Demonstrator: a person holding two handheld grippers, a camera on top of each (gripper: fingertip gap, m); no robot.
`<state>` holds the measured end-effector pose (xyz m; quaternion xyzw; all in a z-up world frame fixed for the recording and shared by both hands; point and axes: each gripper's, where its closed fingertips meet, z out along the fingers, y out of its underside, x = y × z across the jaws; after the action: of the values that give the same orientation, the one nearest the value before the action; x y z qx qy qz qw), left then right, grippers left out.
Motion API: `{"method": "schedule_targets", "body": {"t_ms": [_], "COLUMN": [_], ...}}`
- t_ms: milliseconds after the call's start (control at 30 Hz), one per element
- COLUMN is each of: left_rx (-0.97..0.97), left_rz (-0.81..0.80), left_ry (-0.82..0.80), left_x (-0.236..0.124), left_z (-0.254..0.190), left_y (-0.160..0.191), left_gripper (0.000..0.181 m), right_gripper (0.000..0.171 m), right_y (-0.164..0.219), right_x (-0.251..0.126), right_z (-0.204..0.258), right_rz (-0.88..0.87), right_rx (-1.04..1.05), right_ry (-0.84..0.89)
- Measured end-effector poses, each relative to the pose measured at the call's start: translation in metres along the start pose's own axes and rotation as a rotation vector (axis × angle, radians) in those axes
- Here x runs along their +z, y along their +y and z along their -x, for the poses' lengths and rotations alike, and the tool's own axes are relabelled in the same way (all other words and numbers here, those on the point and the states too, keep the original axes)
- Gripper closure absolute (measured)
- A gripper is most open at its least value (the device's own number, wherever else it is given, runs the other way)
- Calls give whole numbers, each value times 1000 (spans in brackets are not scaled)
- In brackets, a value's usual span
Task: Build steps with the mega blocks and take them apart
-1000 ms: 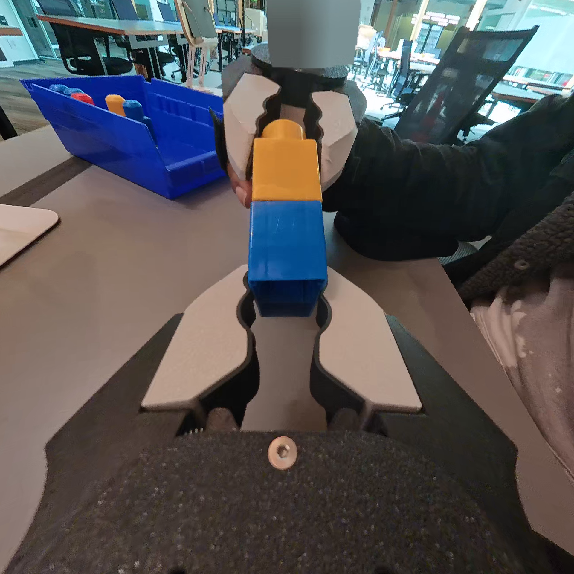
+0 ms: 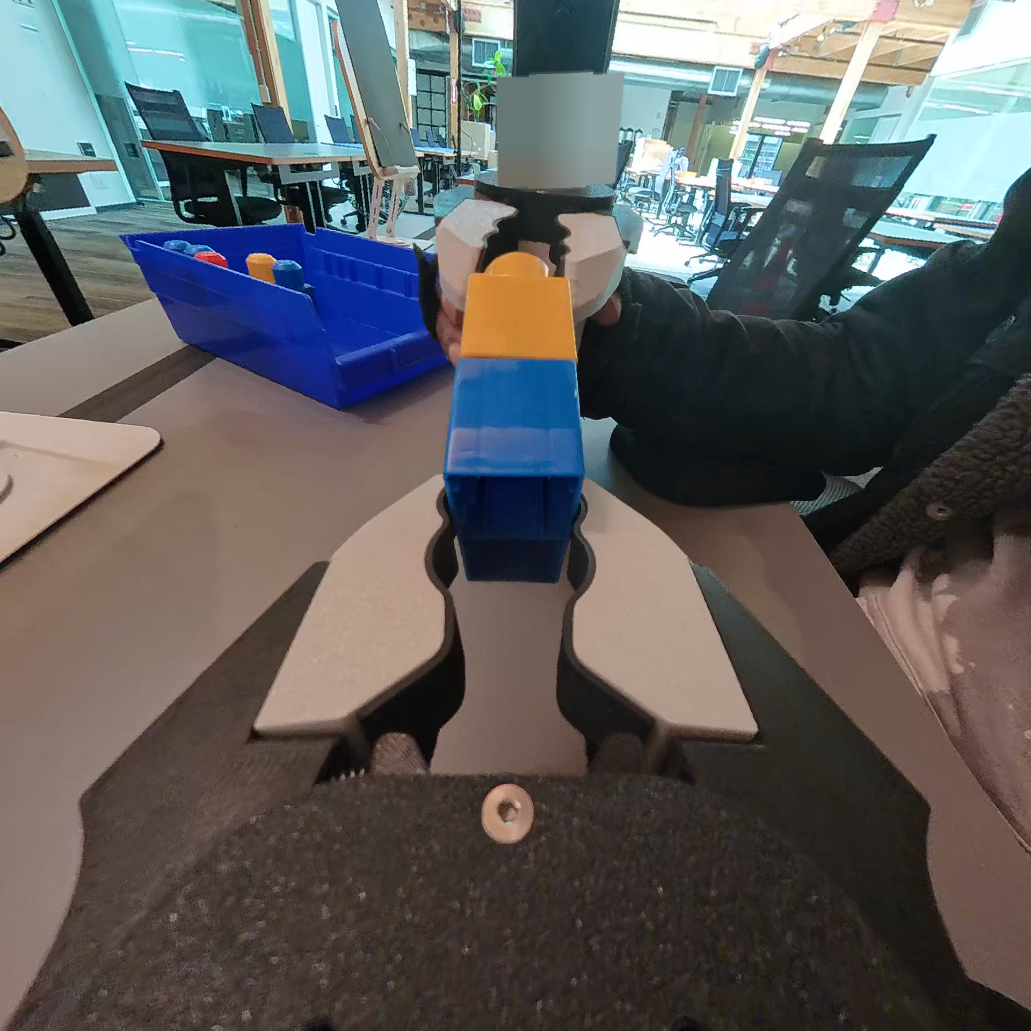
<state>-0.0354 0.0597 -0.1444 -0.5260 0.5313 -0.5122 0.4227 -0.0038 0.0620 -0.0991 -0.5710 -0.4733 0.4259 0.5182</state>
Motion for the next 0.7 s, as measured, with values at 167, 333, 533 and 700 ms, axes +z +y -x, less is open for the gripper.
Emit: {"method": "schedule_targets", "body": {"t_ms": [167,333,533,700], "left_rx": [6,52,34,39], "left_rz": [-3,-12,-57,-77], "left_ry": [3,-70,-170,-292], "left_x": [2,0,-10,-19], "left_z": [-1,8,26,45], "left_y": [0,-2,-10,-13], "left_gripper": [144,138,147,156], "right_gripper": [143,143,143,143], "right_y": [1,-6,-30,-54], "right_x": [-1,-16,-81,-155], "right_z": [1,-8,-47,-92], "right_rz": [45,131,323,531], "right_rx": [-11,-51,-125,-127], "right_ry": [2,44,206,368]}}
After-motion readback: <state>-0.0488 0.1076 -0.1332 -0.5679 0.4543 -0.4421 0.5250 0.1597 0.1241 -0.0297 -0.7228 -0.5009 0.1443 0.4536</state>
